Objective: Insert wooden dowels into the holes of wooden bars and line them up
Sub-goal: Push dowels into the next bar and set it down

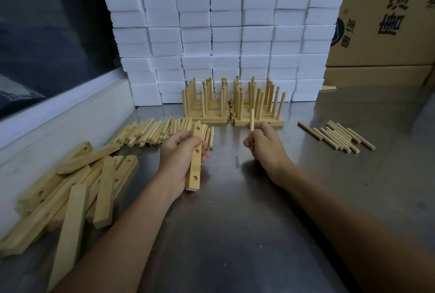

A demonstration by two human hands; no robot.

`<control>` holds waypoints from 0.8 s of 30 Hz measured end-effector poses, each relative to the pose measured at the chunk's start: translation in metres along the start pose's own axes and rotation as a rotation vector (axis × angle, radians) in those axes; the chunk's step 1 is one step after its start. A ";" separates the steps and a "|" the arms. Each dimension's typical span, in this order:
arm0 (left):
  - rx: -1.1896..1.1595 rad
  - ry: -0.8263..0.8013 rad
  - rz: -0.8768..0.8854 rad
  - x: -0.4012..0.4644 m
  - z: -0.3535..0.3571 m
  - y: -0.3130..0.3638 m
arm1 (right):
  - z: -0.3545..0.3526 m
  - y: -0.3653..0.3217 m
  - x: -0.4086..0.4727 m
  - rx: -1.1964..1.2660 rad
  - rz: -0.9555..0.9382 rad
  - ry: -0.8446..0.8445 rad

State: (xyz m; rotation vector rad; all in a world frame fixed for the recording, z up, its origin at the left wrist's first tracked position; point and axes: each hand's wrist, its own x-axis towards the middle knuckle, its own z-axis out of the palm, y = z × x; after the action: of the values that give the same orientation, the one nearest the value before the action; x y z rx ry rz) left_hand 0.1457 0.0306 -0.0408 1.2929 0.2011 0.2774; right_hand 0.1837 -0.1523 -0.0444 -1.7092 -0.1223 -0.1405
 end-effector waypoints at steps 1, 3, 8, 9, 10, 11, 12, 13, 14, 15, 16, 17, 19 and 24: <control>0.020 0.002 0.006 0.000 0.000 0.000 | 0.000 -0.002 -0.004 -0.020 -0.047 0.023; 0.065 -0.003 0.017 0.000 0.001 -0.001 | 0.001 -0.003 -0.012 -0.143 -0.187 0.076; 0.213 -0.010 0.039 -0.001 0.001 -0.001 | 0.000 -0.001 -0.019 -0.339 -0.292 0.146; 0.223 -0.016 0.041 -0.002 0.002 0.000 | 0.000 -0.001 -0.019 -0.360 -0.309 0.162; 0.232 -0.024 0.045 -0.003 0.002 0.001 | 0.000 -0.002 -0.020 -0.377 -0.331 0.170; 0.243 -0.033 0.051 -0.004 0.003 0.001 | 0.001 -0.001 -0.020 -0.389 -0.356 0.165; 0.256 -0.042 0.058 -0.006 0.004 0.002 | 0.001 -0.001 -0.021 -0.400 -0.379 0.152; 0.268 -0.050 0.066 -0.006 0.004 0.002 | 0.002 0.000 -0.021 -0.412 -0.397 0.142; 0.277 -0.061 0.072 -0.007 0.004 0.002 | 0.002 0.000 -0.021 -0.424 -0.406 0.143; 0.284 -0.073 0.077 -0.007 0.004 0.003 | 0.002 0.001 -0.021 -0.427 -0.407 0.154; 0.294 -0.089 0.080 -0.007 0.004 0.003 | 0.002 0.000 -0.020 -0.423 -0.403 0.165; 0.301 -0.106 0.081 -0.007 0.004 0.003 | 0.002 0.000 -0.020 -0.418 -0.408 0.169; 0.302 -0.132 0.085 -0.009 0.005 0.004 | 0.002 -0.002 -0.022 -0.419 -0.462 0.154; 0.374 -0.243 0.148 -0.016 0.010 0.001 | 0.004 -0.004 -0.029 -0.529 -0.620 0.081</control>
State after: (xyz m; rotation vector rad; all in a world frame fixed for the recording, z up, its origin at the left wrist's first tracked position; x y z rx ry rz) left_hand 0.1332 0.0163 -0.0369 1.7029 -0.0539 0.2117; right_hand 0.1541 -0.1479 -0.0456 -2.1364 -0.5970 -0.7556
